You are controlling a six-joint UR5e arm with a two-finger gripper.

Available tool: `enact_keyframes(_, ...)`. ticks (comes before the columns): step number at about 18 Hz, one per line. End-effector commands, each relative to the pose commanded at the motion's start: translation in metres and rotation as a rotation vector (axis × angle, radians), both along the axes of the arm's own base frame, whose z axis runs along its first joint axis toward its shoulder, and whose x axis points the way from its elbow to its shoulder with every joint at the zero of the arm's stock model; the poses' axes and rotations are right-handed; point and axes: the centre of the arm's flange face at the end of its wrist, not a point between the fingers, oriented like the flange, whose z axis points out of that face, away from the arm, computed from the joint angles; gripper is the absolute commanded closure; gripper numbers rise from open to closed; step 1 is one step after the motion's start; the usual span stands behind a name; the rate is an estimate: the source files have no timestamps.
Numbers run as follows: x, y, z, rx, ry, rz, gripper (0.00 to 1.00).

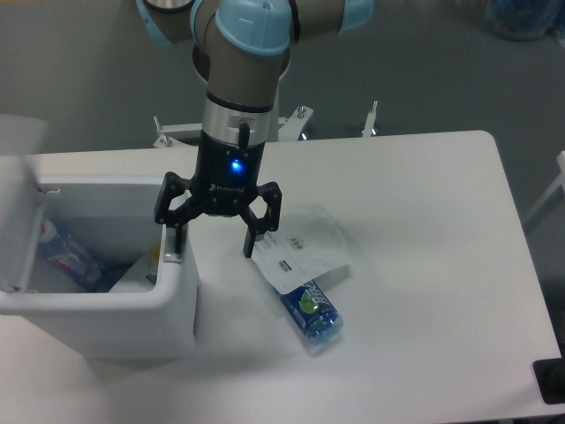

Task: Open the trash can
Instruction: 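Raise the gripper up away from the opened trash can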

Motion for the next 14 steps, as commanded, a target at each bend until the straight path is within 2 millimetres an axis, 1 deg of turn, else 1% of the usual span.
enact_keyframes(1, 0.0, 0.0, 0.001, 0.001, 0.001, 0.0, 0.0)
enact_keyframes(2, 0.001, -0.002, 0.009, 0.014, 0.008, 0.003, 0.0)
enact_keyframes(3, 0.001, -0.003, 0.018, 0.027, 0.018, 0.008, 0.0)
enact_keyframes(5, 0.007, -0.009, 0.047, 0.063, 0.054, 0.008, 0.0)
enact_keyframes(6, 0.007, -0.012, 0.055, 0.072, 0.071, 0.004, 0.0)
enact_keyframes(8, 0.0, -0.015, 0.068, 0.086, 0.091, 0.017, 0.0)
enact_keyframes(10, -0.019, -0.026, 0.074, 0.093, 0.107, 0.049, 0.0)
enact_keyframes(11, -0.03, -0.032, 0.074, 0.087, 0.126, 0.048, 0.0)
enact_keyframes(14, -0.062, -0.054, 0.066, 0.038, 0.194, 0.041, 0.0)
